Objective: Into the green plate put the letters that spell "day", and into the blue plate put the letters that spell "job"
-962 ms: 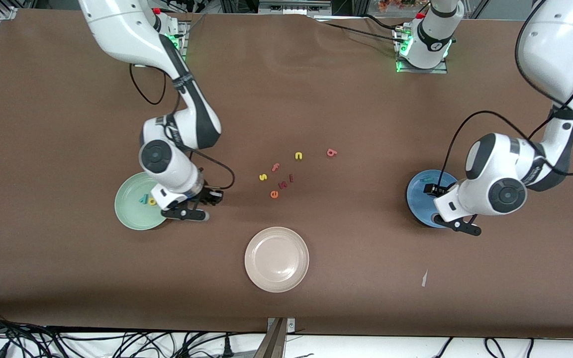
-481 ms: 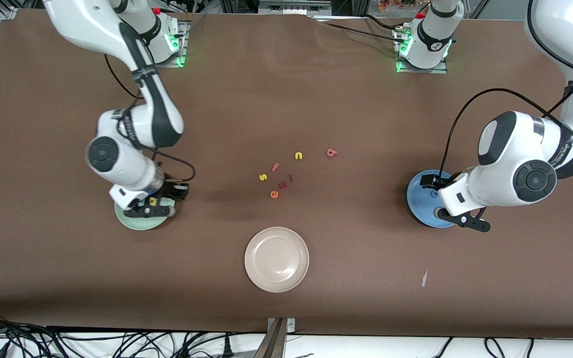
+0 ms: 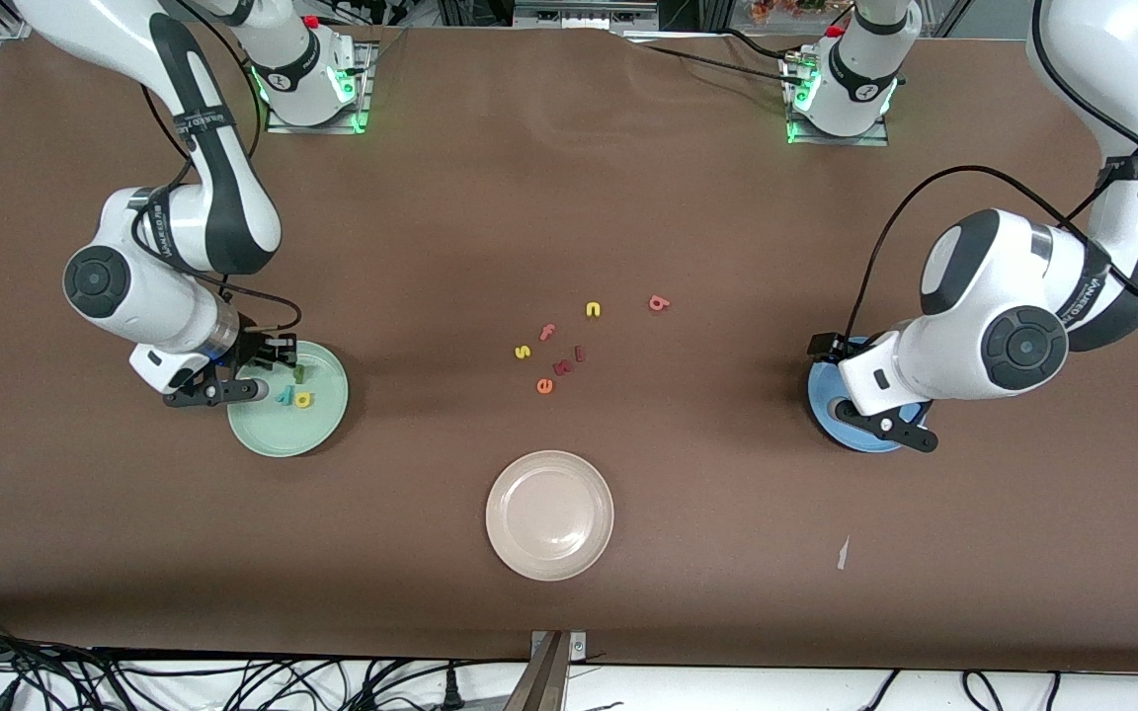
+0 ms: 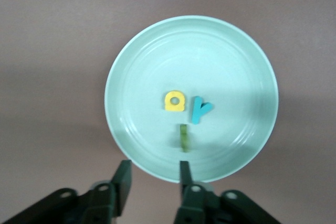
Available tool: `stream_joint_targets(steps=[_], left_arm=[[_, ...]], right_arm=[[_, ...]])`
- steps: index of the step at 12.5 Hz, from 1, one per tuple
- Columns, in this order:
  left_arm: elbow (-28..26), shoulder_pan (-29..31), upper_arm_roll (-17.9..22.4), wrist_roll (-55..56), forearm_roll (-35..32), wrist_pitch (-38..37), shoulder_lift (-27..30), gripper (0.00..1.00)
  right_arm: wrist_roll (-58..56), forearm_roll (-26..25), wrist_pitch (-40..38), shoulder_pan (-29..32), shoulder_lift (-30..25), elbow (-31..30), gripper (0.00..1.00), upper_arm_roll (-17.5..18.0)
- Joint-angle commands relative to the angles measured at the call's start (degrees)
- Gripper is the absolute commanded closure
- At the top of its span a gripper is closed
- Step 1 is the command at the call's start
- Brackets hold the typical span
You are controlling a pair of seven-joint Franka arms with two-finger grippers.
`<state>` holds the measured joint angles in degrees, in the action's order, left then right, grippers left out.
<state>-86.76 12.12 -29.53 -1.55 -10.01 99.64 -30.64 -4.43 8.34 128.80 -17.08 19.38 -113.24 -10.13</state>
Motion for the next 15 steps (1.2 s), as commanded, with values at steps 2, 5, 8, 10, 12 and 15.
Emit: stream_joint_targets(steps=[2, 5, 8, 10, 12, 15], left_arm=[[0.63, -0.52, 0.35, 0.4, 0.34, 0.91, 0.14, 0.0], [0.36, -0.52, 0.26, 2.85, 0.34, 0.91, 0.23, 0.0], [-0.69, -2.36, 0.09, 11.19, 0.43, 1.61, -0.03, 0.0], [-4.81, -3.94, -0.09, 15.94, 0.43, 4.32, 0.75, 0.0], [-9.19, -3.95, -2.37, 20.08, 0.52, 8.09, 1.02, 0.0], [-23.51, -4.03, -5.44, 25.43, 0.52, 23.55, 5.32, 0.0]], right_arm=[[3.19, -1.39, -5.55, 0.12, -3.91, 1.95, 0.0, 1.52], [4.87, -4.28, -12.24, 0.12, -4.96, 8.11, 0.0, 1.61], [4.78, -5.78, -20.84, 3.35, -8.12, 13.99, 0.0, 3.78], [4.69, -8.85, -26.47, 7.92, -11.81, 16.29, 0.0, 8.97], [5.22, -8.52, -34.29, 9.08, -14.62, 19.18, 0.0, 9.87], [6.36, -8.08, -38.0, 9.61, -18.75, 19.64, 0.0, 9.87]])
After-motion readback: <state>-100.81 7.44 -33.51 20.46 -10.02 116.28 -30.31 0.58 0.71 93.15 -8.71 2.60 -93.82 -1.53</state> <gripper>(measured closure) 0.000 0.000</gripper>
